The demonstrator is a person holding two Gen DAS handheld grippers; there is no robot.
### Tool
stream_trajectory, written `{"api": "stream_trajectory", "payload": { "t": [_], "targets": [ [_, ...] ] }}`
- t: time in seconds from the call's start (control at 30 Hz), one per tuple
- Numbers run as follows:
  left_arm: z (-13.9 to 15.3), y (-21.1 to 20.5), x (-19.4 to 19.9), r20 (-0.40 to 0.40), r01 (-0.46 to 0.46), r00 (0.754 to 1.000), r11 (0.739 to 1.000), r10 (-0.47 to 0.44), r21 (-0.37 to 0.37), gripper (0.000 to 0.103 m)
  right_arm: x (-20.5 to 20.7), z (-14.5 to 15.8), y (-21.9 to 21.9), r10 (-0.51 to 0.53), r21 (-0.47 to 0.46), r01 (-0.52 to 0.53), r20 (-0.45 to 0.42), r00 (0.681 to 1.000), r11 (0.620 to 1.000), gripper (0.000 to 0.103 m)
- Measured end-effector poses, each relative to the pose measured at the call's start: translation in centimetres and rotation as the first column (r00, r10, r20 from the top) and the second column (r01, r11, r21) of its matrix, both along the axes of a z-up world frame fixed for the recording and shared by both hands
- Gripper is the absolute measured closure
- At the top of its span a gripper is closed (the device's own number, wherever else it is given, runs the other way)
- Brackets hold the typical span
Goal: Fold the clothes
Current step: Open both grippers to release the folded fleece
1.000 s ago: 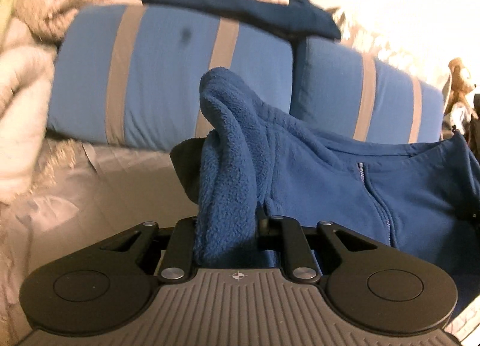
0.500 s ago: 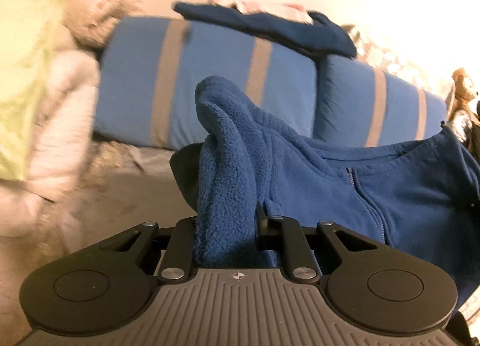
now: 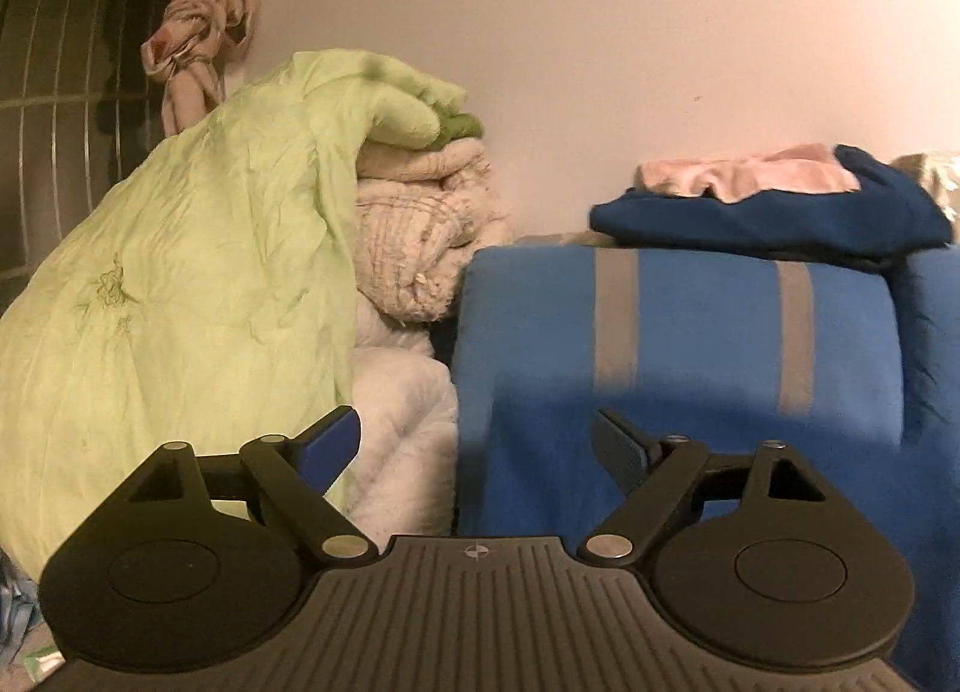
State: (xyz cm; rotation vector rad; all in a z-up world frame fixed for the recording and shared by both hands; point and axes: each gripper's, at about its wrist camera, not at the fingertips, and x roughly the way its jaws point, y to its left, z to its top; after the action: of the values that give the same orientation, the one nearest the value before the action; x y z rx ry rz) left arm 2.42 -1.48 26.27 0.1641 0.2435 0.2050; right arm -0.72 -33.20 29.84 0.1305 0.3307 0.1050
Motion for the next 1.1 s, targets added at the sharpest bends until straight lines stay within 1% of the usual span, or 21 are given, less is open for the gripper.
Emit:
{"api": "stream_trajectory", "payload": {
  "t": [0.13, 0.23, 0.3, 0.43, 0.57, 0.67, 0.73, 0.87, 1.0, 1.1],
  "targets": [
    [-2.1, 0.1, -1.6, -0.06, 0.083, 0.994, 0.995, -0.086, -0.055, 0.018, -1.8, -0.1, -0.9, -0.026, -0.056, 0.027, 0.019, 0.999, 0.998, 0.0],
    [-2.9, -0.7, -3.0, -0.062, 0.123, 0.99, 0.989, -0.129, -0.085, 0.018, -3.1, -0.2, -1.6, -0.045, -0.097, 0.048, 0.034, 0.998, 0.994, 0.0],
    [-3.3, -1.2, -3.4, -0.08, 0.151, 0.984, 0.983, -0.16, -0.104, 0.018, -4.0, -0.2, -2.0, -0.058, -0.124, 0.063, 0.044, 0.997, 0.99, 0.0],
    [-4.1, -2.8, -4.1, -0.147, 0.231, 0.957, 0.962, -0.251, -0.143, 0.018, -5.6, -0.4, -3.2, -0.098, -0.197, 0.105, 0.045, 0.994, 0.975, 0.0],
    [-4.9, -4.9, -5.7, -0.162, 0.298, 0.932, 0.94, -0.324, -0.166, 0.018, -7.5, -0.9, -4.5, -0.139, -0.275, 0.145, 0.041, 0.989, 0.951, 0.0],
    [-5.7, -6.1, -6.7, -0.167, 0.349, 0.911, 0.921, -0.376, -0.172, 0.018, -9.2, -1.3, -5.5, -0.192, -0.305, 0.198, 0.05, 0.98, 0.932, 0.0],
    [-6.4, -6.5, -7.4, -0.166, 0.368, 0.901, 0.909, -0.4, -0.193, 0.018, -10.2, -1.4, -6.3, -0.229, -0.313, 0.234, 0.053, 0.972, 0.92, 0.0],
    [-7.9, -7.0, -8.2, -0.179, 0.381, 0.89, 0.9, -0.419, -0.214, 0.018, -12.1, -1.7, -8.1, -0.29, -0.302, 0.281, 0.018, 0.957, 0.911, 0.0],
    [-9.2, -7.1, -8.2, -0.21, 0.369, 0.885, 0.902, -0.414, -0.222, 0.018, -13.4, -2.4, -9.4, -0.349, -0.31, 0.323, -0.033, 0.936, 0.894, 0.0],
    [-10.4, -6.7, -7.8, -0.241, 0.348, 0.883, 0.907, -0.402, -0.237, 0.018, -14.1, -3.1, -10.0, -0.378, -0.327, 0.343, -0.047, 0.925, 0.88, 0.0]
  ]
}}
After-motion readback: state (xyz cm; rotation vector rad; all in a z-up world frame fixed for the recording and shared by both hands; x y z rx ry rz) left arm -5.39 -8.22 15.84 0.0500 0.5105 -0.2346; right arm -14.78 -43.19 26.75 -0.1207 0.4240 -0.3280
